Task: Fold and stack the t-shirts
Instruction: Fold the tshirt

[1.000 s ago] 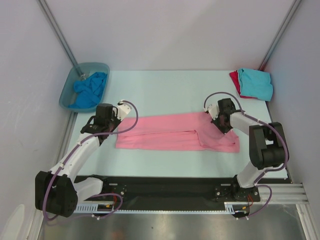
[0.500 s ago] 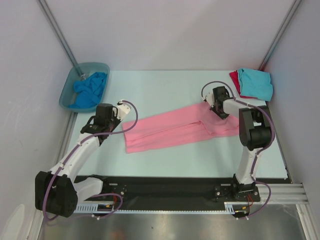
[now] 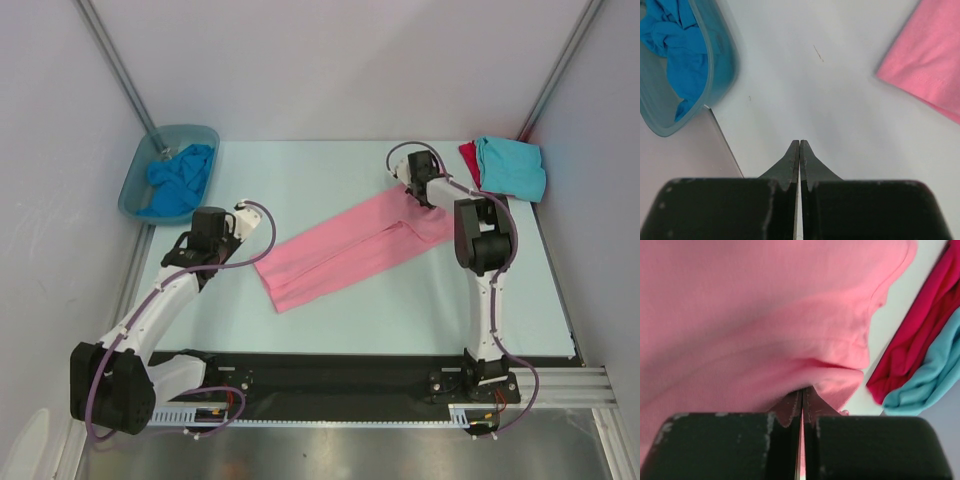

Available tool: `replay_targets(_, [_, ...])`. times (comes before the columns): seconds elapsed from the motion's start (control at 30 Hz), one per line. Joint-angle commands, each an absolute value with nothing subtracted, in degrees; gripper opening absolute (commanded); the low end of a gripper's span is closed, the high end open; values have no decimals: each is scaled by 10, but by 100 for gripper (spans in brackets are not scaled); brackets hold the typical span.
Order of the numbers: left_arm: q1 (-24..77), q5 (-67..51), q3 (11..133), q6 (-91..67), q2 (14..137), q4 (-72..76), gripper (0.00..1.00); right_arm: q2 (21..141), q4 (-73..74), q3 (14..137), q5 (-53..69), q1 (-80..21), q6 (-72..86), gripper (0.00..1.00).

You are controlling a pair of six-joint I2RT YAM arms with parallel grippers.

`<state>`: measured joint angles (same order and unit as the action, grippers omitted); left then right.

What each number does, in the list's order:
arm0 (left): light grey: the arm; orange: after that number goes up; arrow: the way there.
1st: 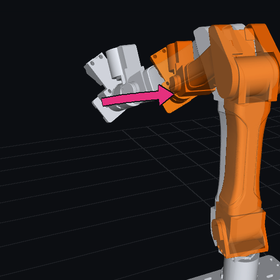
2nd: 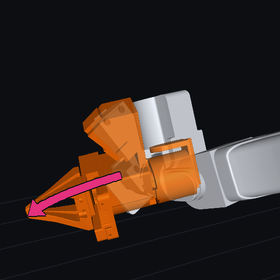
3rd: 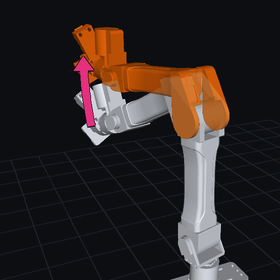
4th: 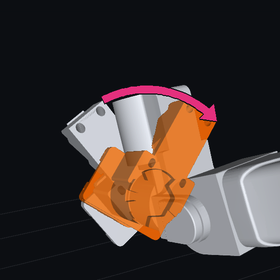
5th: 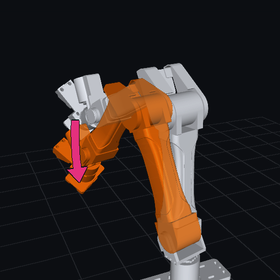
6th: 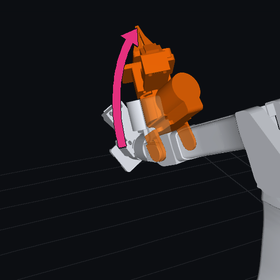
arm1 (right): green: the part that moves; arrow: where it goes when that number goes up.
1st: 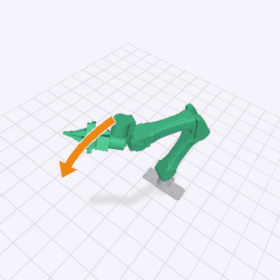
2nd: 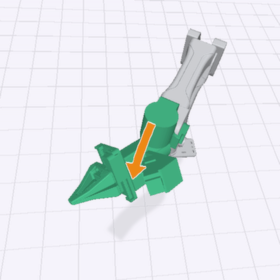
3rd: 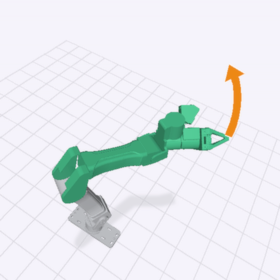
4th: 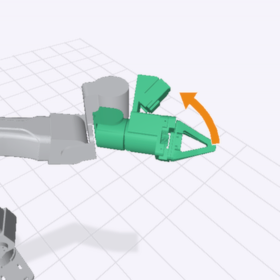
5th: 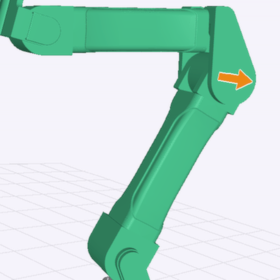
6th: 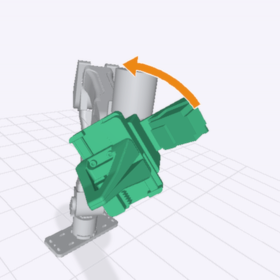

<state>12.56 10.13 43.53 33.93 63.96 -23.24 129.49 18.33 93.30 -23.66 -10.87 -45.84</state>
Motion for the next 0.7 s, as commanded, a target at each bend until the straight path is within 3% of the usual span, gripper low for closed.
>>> replay_targets(0.0, [122,89,444,337,620,-219,0,1366,159,956,-145,-131,-467,0])
replay_targets(0.3, [122,93,442,335,619,-218,0,1417,166,1055,-163,-148,-480,0])
replay_targets(0.5, [122,99,436,339,599,-215,0,1410,158,1037,-164,-151,-481,0])
replay_targets(0.67, [122,99,436,335,602,-213,0,1455,198,1128,-157,-157,-479,0])
